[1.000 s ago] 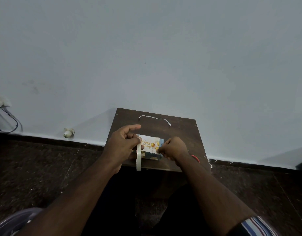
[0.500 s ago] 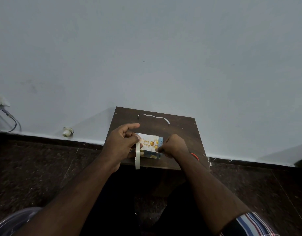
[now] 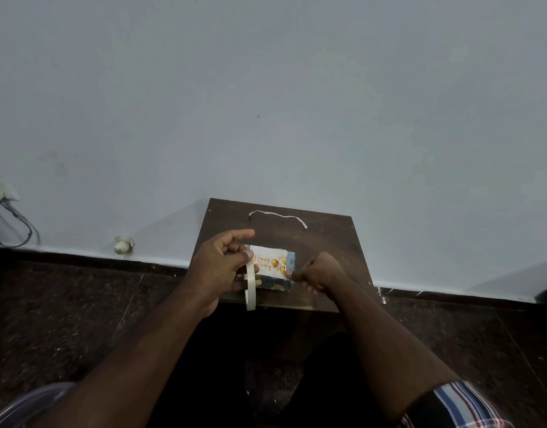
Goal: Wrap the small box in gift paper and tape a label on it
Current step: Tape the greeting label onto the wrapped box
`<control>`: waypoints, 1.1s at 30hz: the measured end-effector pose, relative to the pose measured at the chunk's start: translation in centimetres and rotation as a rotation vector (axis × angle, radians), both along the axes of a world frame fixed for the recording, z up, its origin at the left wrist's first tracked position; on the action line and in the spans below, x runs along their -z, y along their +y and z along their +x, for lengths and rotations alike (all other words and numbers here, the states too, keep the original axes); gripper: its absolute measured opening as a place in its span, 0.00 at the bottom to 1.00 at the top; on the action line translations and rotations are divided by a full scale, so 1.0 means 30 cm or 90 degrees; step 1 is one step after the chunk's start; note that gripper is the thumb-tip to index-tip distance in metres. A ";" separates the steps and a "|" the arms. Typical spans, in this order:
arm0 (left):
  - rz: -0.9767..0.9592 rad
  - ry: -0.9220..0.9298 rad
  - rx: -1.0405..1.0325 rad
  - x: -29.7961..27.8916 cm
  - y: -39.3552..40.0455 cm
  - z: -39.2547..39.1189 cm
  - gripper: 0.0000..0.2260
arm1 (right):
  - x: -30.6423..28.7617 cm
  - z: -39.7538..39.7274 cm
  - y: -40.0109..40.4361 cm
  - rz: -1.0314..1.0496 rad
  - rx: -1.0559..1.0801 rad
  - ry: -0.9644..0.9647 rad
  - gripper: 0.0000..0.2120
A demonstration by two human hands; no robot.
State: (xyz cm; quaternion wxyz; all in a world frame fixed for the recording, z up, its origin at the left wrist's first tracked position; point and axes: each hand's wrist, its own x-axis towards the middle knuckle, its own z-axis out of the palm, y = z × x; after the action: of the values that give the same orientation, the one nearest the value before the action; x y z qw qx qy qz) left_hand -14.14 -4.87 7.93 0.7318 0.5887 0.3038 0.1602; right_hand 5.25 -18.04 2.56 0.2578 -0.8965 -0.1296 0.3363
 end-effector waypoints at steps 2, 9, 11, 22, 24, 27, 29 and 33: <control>-0.008 0.001 0.009 -0.003 0.003 -0.001 0.16 | -0.011 -0.001 -0.016 0.052 0.017 -0.045 0.17; -0.014 -0.023 0.034 -0.007 0.007 -0.004 0.19 | -0.175 -0.145 -0.005 0.429 -0.071 -0.032 0.03; -0.009 -0.040 0.041 -0.008 0.000 -0.009 0.19 | -0.204 -0.188 0.018 0.448 -0.117 -0.019 0.05; 0.015 -0.068 0.013 -0.004 -0.015 -0.006 0.16 | -0.211 -0.256 0.047 0.389 -0.197 -0.161 0.04; 0.034 -0.065 0.000 -0.003 -0.018 -0.003 0.15 | -0.207 -0.266 0.050 0.373 -0.212 -0.231 0.04; 0.019 -0.060 -0.017 -0.007 -0.017 -0.003 0.12 | -0.210 -0.273 0.048 0.380 -0.222 -0.280 0.03; 0.006 -0.056 -0.007 -0.013 -0.016 -0.007 0.08 | -0.210 -0.271 0.048 0.387 -0.225 -0.295 0.02; 0.016 -0.049 0.000 -0.017 -0.019 -0.006 0.06 | -0.210 -0.266 0.048 0.392 -0.226 -0.315 0.02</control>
State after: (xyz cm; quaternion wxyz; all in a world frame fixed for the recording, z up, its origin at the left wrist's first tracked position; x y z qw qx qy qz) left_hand -14.32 -5.44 8.43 0.7353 0.5914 0.2735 0.1866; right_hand -2.75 -16.60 8.86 0.4123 -0.7952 -0.4340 0.0965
